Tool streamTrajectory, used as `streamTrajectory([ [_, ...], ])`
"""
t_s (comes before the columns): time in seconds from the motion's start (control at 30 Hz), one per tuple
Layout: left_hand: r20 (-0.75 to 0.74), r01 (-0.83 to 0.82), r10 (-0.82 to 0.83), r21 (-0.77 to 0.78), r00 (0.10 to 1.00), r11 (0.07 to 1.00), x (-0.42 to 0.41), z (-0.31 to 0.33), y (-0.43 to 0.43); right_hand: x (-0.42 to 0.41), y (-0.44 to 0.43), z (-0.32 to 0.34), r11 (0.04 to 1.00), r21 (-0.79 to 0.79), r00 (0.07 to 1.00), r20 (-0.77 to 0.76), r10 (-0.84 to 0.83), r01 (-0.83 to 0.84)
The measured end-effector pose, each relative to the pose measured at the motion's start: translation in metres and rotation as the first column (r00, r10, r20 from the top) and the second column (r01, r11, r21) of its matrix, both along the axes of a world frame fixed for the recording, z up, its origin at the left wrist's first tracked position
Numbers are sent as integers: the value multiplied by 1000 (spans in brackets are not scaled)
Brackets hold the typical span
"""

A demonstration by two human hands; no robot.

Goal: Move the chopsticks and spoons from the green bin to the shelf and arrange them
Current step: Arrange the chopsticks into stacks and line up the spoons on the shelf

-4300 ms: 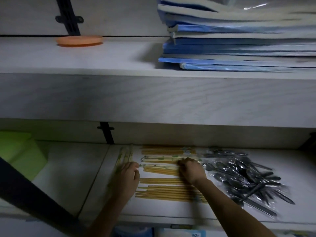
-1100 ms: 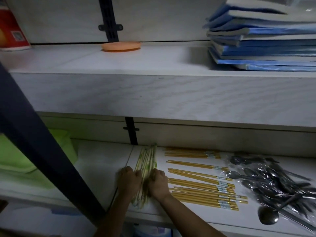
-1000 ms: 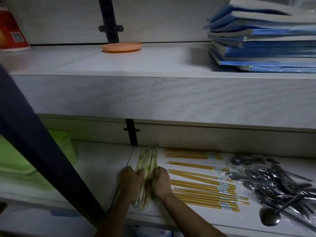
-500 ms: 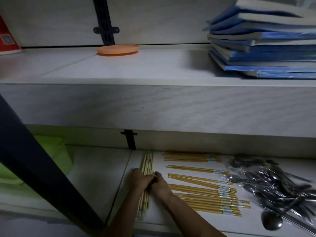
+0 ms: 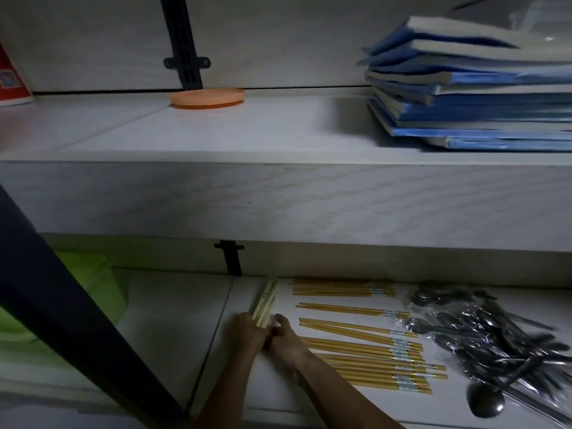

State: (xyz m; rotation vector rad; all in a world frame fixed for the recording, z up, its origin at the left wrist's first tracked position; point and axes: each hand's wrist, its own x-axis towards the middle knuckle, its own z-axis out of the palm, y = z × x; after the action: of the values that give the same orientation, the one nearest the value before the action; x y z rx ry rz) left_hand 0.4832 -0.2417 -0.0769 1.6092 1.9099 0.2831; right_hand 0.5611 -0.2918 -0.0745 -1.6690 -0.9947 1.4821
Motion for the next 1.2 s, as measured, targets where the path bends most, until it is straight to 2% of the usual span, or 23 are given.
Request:
streamTrajectory([
  [0.1, 73, -21, 19, 31, 997, 999, -4, -6, -1, 0, -6, 14, 998, 34, 999, 19, 45, -46],
  [0.2, 344, 17, -21, 16, 939, 1000, -8, -1, -4, 1, -18, 28, 986, 158, 995, 84, 47, -59],
  [0.27, 461, 45, -69, 62, 885, 997, -11, 8, -10, 6, -31, 32, 968, 251, 998, 70, -4, -14],
  [0.33, 482, 81, -113, 85, 869, 993, -13, 21, -18, 17, -44, 33, 949, 299, 995, -17, -97, 97],
  [0.4, 472, 192, -231, 130, 851, 973, -13, 33, -29, 31, -57, 37, 935, 291, 976, -136, -168, 201],
  [0.5, 475, 385, -414, 161, 777, 909, -5, 51, -56, 51, -76, 49, 930, 273, 925, -353, -143, 247],
  [0.63, 554, 507, -539, 227, 635, 831, 20, 58, -94, 69, -100, 73, 900, 336, 888, -446, -108, 279],
  [0.7, 613, 507, -544, 257, 573, 823, 36, 61, -107, 78, -112, 86, 871, 389, 898, -424, -118, 298],
  [0.87, 714, 470, -523, 301, 466, 830, 70, 70, -117, 97, -122, 113, 813, 524, 961, -233, -151, 254],
  [1.0, 734, 416, -495, 312, 465, 854, 84, 63, -121, 103, -121, 116, 836, 532, 991, -86, -105, 135],
  [1.2, 760, 383, -383, 191, 525, 904, 77, 37, -125, 99, -114, 97, 866, 478, 987, -127, -96, 145],
])
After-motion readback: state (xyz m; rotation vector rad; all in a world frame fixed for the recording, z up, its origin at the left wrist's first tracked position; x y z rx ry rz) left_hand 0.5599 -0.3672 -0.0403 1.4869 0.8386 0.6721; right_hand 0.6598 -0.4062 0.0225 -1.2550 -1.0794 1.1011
